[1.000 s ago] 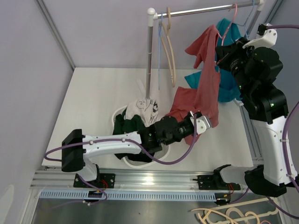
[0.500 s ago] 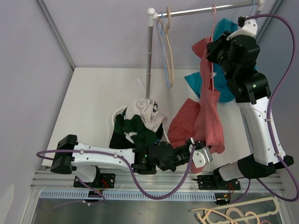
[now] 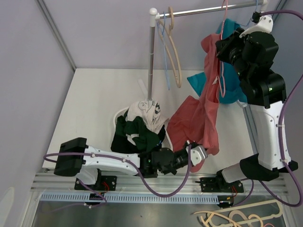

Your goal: Remove the t-shirt from the hanger

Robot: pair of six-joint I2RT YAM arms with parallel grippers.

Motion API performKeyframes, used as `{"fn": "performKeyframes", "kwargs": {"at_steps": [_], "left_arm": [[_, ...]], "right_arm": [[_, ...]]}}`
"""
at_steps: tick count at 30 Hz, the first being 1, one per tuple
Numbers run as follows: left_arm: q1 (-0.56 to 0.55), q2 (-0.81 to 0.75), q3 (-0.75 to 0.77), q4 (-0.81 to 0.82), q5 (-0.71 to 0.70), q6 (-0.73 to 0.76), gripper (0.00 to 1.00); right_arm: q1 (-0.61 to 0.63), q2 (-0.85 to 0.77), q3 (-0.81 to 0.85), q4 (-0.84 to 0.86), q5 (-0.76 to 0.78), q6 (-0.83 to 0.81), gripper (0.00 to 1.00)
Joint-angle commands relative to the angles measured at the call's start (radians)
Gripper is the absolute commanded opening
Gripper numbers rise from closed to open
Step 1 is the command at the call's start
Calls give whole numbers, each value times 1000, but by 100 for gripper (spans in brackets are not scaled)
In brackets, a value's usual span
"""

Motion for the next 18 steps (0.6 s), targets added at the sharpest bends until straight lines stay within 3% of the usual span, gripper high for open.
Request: {"fn": "performKeyframes", "kwargs": {"at_steps": [1,3,8,13,14,16,18], "left_arm": [[66,-4,3,15,22,-114,1],[129,-19,26,-78,74,-185,1],[273,54,354,-336,36,-207,1],[377,142,538,-508,41,-246,1],[391,159,631,-548,47,-295,1],[427,198,688,-647,85,-329,1],[427,199,719,-648,94,-323,1]], "right_arm": [[-11,-32,61,112,-48,6,0],[-7,-82,4,97,-71,22,0],[-4,-152,-53,-30,-151,63,0],[-1,-216,-128,-115,-246,74,0],[-1,-230,-142,-115,-249,72,0],[-1,-256,-140,-127,-239,60,0],[-1,-259,-120,-132,-188,34,0]]}}
